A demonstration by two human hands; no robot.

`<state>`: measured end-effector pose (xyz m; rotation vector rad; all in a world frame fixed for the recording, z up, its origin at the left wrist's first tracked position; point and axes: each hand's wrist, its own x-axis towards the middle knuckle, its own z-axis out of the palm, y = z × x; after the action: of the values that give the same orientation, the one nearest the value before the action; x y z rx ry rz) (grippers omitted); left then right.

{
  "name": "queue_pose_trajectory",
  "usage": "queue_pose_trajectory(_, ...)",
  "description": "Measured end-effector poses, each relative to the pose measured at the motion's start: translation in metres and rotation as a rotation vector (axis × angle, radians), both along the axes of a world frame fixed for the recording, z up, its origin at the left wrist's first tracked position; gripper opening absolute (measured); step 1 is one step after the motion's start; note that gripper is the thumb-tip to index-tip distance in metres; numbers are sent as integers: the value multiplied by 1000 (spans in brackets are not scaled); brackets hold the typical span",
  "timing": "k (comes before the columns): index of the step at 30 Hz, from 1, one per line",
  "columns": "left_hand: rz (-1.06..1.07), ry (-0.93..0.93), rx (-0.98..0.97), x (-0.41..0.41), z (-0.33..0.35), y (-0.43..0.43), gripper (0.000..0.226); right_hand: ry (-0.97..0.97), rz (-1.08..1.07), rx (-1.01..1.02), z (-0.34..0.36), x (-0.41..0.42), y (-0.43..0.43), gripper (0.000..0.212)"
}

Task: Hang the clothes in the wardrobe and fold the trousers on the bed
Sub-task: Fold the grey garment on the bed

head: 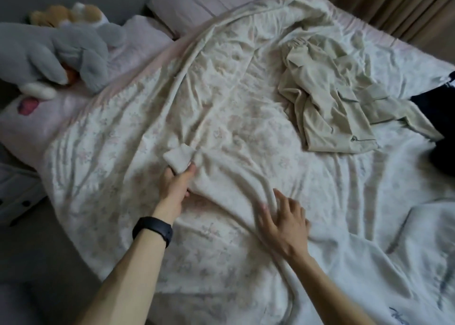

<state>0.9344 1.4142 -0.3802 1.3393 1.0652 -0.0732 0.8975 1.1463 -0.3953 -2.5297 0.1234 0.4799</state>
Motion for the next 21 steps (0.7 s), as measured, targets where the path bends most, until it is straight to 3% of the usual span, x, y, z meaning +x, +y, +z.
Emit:
queue_pose_trajectory(2,3,-164,152,3,21,5,23,-12,-146,247,8,24,-5,22)
queue_pose_trajectory(5,-30,-356,229,4,46,5,22,-223,-293,324,22,52,-10,34)
queue_pose_trajectory(7,-18,-295,314,5,44,3,26,-232,-252,247,25,61,-7,31)
queue_pose_trajectory(9,-13,-80,314,8,30,3,34,-67,-98,71,22,59,0,26)
queue_pose_trajectory(11,-45,174,242,2,14,5,54,-4,-19,-48,20,45,5,47)
queue_pose_trajectory(12,-48,214,183,-2,7,7,62,-89,-8,-83,20,35,9,54)
queue_pose_trajectory(15,-2,194,92,-10,-5,18,70,-269,76,-174,14,3,34,68)
queue_pose_trajectory(18,43,161,177,-9,-7,28,57,-10,161,-178,0,-9,65,80)
queue_pose_trajectory(21,102,-13,260,0,15,31,44,111,243,-120,0,29,85,84)
